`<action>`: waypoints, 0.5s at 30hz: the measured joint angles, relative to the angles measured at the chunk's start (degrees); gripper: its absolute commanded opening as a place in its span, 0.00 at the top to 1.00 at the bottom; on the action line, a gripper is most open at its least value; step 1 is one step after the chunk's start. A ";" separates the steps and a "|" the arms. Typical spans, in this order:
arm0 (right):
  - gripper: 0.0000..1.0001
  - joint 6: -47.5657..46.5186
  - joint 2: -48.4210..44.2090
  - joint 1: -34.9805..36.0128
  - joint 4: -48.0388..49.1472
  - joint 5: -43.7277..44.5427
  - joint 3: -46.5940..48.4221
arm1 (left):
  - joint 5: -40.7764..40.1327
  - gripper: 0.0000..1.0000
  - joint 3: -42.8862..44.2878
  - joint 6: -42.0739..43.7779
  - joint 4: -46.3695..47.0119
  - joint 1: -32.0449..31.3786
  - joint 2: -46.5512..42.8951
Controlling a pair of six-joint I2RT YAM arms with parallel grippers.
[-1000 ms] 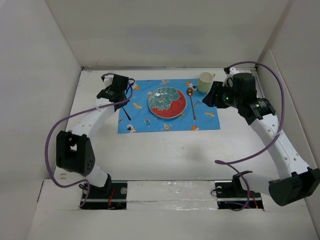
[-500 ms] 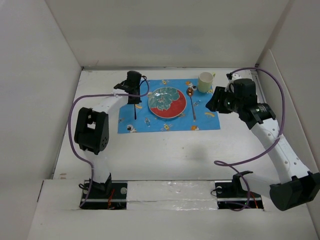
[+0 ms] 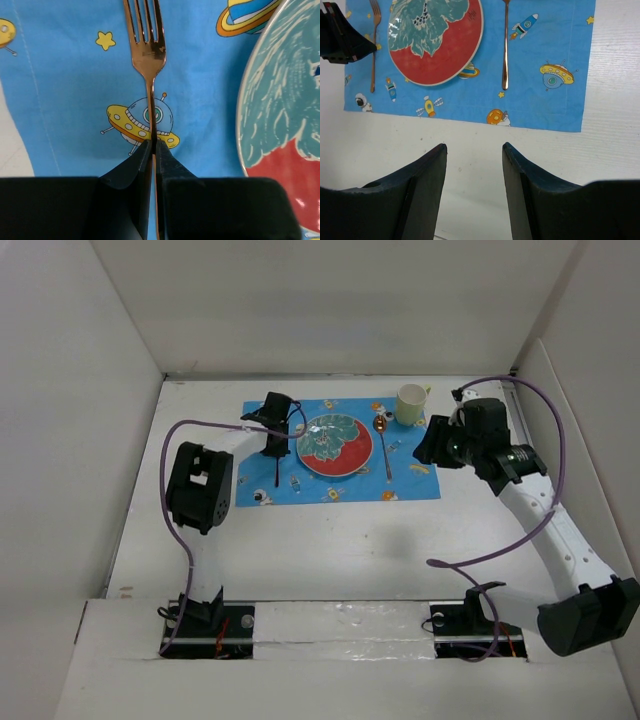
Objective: Set the dinner table for one person
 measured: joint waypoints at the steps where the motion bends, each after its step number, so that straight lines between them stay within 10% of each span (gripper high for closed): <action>1: 0.46 0.00 0.22 0.00 0.00 0.09 0.00 | 0.09 1.00 0.00 0.02 0.00 0.00 0.68; 15: 0.43 -0.04 1.49 0.00 -0.52 0.07 1.25 | -1.64 0.70 -0.02 -1.51 0.22 0.00 0.94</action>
